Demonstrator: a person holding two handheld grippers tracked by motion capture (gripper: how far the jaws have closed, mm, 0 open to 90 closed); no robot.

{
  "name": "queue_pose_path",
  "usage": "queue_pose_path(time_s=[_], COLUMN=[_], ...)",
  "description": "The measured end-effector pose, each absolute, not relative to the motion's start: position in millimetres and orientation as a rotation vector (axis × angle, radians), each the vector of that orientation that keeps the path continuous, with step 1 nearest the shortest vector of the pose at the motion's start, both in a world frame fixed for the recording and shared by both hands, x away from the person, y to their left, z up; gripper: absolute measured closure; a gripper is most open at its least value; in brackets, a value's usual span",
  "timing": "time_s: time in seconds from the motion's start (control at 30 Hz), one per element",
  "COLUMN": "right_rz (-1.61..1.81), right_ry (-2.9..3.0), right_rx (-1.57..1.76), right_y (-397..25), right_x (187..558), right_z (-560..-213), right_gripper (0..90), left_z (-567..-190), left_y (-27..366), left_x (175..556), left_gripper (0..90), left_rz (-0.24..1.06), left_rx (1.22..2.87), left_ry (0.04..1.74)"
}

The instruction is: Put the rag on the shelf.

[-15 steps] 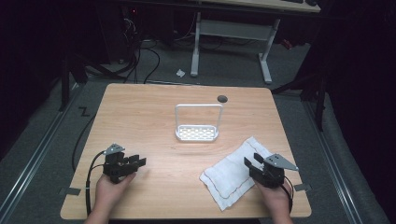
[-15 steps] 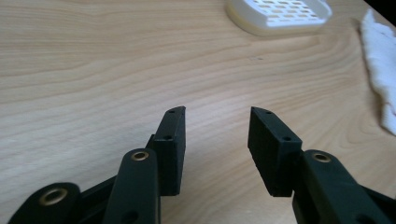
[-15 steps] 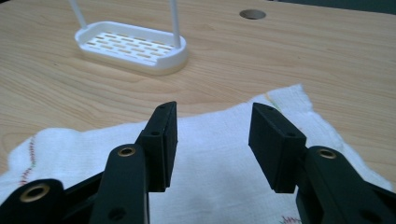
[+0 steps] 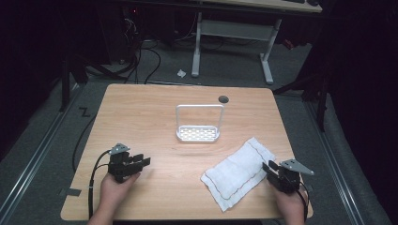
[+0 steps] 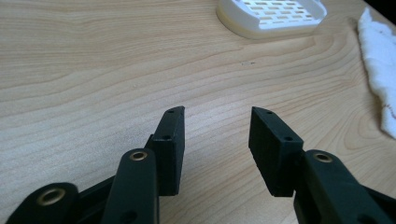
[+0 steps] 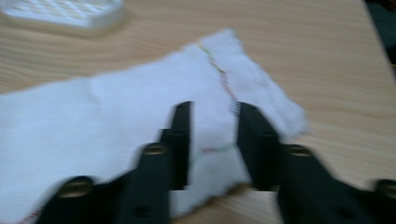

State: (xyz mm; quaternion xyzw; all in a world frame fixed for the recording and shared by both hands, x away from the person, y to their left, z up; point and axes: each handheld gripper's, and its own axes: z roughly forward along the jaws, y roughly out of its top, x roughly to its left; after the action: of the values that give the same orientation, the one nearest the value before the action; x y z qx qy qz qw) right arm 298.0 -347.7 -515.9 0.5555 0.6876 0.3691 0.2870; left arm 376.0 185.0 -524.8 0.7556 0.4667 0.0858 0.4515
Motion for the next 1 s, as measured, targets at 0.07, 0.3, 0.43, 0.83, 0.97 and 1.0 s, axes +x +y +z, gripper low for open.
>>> queue_pose_path(time_s=[0.07, 0.3, 0.43, 0.83, 0.97, 1.0], right_rz=[0.938, 0.871, 0.853, 0.868, 0.878, 0.879], right_ry=[1.823, 1.873, 1.894, 1.97, 1.989, 1.996], right_rx=[1.569, 1.605, 1.601, 1.509, 1.474, 1.463], right_y=[-359.3, -359.7, -359.1, -329.3, -319.4, -316.3], right_x=[303.2, 317.8, 330.2, 346.5, 343.7, 342.5], right_z=[-516.9, -526.7, -530.2, -531.5, -532.6, -532.8], right_gripper=[90.0, 90.0, 90.0, 90.0, 90.0, 90.0], left_z=[-524.3, -525.8, -525.0, -526.1, -525.5, -525.3], left_y=[180.7, 179.1, 175.4, 137.0, 124.8, 119.5], left_x=[374.6, 375.4, 372.2, 361.5, 355.5, 352.8], left_gripper=[56.1, 56.0, 56.6, 62.0, 67.9, 67.9], left_rz=[0.216, 0.22, 0.222, 0.171, 0.126, 0.114], left_rx=[1.886, 1.901, 1.907, 2.002, 2.009, 2.012], left_ry=[1.132, 1.129, 1.111, 0.973, 0.934, 0.918])
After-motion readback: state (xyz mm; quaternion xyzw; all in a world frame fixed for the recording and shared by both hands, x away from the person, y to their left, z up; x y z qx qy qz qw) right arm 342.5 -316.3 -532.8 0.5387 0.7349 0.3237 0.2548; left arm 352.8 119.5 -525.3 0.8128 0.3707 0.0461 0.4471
